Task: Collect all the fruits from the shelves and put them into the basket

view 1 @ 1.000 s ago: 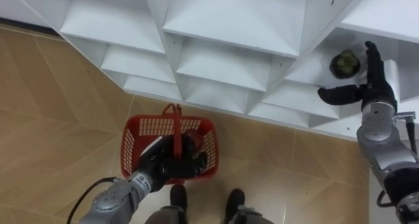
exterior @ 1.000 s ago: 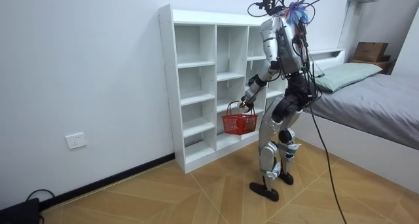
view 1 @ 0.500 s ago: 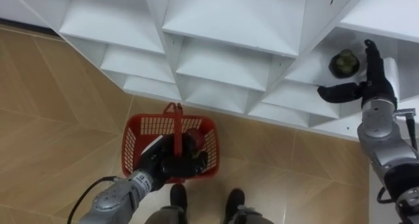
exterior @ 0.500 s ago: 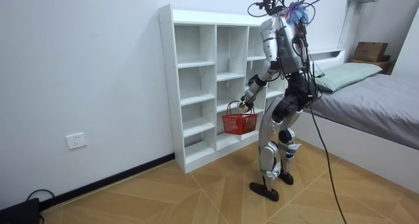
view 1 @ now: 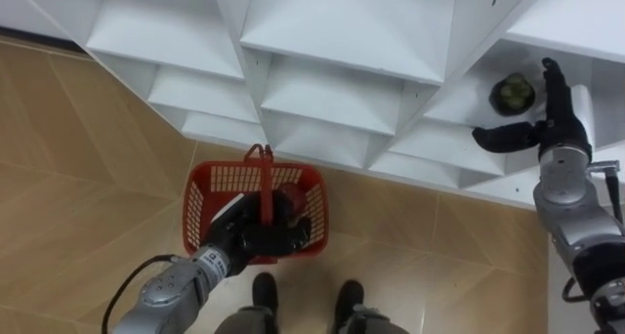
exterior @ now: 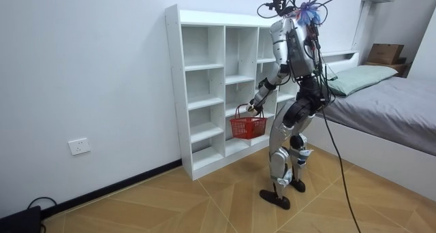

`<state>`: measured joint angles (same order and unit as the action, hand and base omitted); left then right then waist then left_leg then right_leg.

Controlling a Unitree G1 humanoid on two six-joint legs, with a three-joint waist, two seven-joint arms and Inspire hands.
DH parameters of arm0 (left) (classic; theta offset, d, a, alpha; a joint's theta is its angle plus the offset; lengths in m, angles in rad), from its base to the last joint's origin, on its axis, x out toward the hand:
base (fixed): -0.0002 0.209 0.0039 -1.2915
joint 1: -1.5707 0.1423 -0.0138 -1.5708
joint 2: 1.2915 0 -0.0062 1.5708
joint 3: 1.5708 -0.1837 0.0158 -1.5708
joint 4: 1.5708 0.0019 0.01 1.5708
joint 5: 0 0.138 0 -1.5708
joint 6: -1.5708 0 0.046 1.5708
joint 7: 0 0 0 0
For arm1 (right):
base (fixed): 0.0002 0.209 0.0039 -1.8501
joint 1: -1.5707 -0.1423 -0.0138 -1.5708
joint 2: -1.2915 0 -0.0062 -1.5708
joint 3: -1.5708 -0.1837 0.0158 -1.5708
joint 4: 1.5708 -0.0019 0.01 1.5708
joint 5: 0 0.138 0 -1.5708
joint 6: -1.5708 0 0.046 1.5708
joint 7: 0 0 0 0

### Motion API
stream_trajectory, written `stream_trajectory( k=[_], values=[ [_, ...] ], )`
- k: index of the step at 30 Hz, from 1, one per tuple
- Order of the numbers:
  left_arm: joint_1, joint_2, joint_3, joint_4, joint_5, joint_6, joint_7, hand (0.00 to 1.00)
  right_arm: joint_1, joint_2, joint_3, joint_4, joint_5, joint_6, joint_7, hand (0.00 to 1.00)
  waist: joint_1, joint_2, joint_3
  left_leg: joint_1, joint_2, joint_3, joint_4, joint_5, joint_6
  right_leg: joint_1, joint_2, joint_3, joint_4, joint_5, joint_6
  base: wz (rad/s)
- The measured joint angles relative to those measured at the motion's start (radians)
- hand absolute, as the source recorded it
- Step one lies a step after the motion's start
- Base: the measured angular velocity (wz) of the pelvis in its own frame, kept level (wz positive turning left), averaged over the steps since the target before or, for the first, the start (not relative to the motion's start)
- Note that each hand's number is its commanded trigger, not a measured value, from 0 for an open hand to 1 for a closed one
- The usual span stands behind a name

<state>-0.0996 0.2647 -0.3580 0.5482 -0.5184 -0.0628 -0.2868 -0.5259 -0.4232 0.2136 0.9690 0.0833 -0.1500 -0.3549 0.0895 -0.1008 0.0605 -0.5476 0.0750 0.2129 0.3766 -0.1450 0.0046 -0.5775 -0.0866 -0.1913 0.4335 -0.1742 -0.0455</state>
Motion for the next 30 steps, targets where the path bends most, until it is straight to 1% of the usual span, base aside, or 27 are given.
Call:
stream_trajectory(
  k=[3, 10, 19, 25, 28, 30],
  values=[
    [0.000, 0.000, 0.000, 0.000, 0.000, 0.000, 0.000, 1.00, 0.000, 0.000, 0.000, 0.000, 0.000, 0.000, 0.001, 0.00, 0.000, -0.002, 0.0013, 0.000, 0.000, 0.000, 0.000, 0.000, 0.000, 0.000, 0.000, 0.000, 0.000, 0.000, 0.000, 0.00],
    [-0.001, 0.001, -0.001, 0.000, 0.000, 0.000, 0.000, 1.00, 0.000, 0.000, 0.000, 0.000, 0.004, -0.001, 0.006, 0.00, -0.001, -0.002, 0.0013, 0.000, 0.000, 0.000, 0.000, 0.000, 0.000, 0.000, 0.000, 0.000, 0.000, 0.000, 0.000, 0.00],
    [-0.014, 0.001, -0.003, -0.002, -0.002, 0.000, 0.000, 1.00, -0.013, -0.001, 0.001, -0.001, 0.103, -0.002, 0.019, 0.00, -0.001, -0.003, 0.0010, 0.003, 0.000, 0.002, 0.001, 0.000, 0.000, 0.000, 0.000, 0.002, 0.004, 0.000, 0.000, 0.00],
    [-0.017, 0.003, -0.008, -0.002, -0.004, 0.000, 0.000, 1.00, -0.018, -0.003, 0.001, -0.001, 0.117, -0.001, 0.028, 0.00, -0.002, -0.003, 0.0012, 0.004, 0.000, 0.004, 0.001, 0.001, 0.001, 0.000, -0.001, 0.003, 0.007, 0.000, 0.000, 0.00],
    [-0.018, 0.005, -0.022, -0.001, -0.037, 0.000, 0.001, 1.00, -0.024, -0.004, 0.006, -0.001, 0.153, -0.001, 0.033, 0.00, -0.003, -0.005, 0.0018, 0.007, 0.000, 0.005, 0.001, 0.001, 0.001, 0.000, -0.001, 0.005, 0.015, 0.000, 0.000, 0.00],
    [-0.018, 0.005, -0.022, 0.000, -0.038, 0.000, 0.001, 1.00, -0.025, -0.005, 0.006, -0.001, 0.160, -0.001, 0.041, 0.00, -0.003, -0.005, 0.0018, 0.008, 0.000, 0.004, 0.001, 0.001, 0.001, 0.000, -0.001, 0.005, 0.015, 0.000, -0.001, 0.00]
  ],
)
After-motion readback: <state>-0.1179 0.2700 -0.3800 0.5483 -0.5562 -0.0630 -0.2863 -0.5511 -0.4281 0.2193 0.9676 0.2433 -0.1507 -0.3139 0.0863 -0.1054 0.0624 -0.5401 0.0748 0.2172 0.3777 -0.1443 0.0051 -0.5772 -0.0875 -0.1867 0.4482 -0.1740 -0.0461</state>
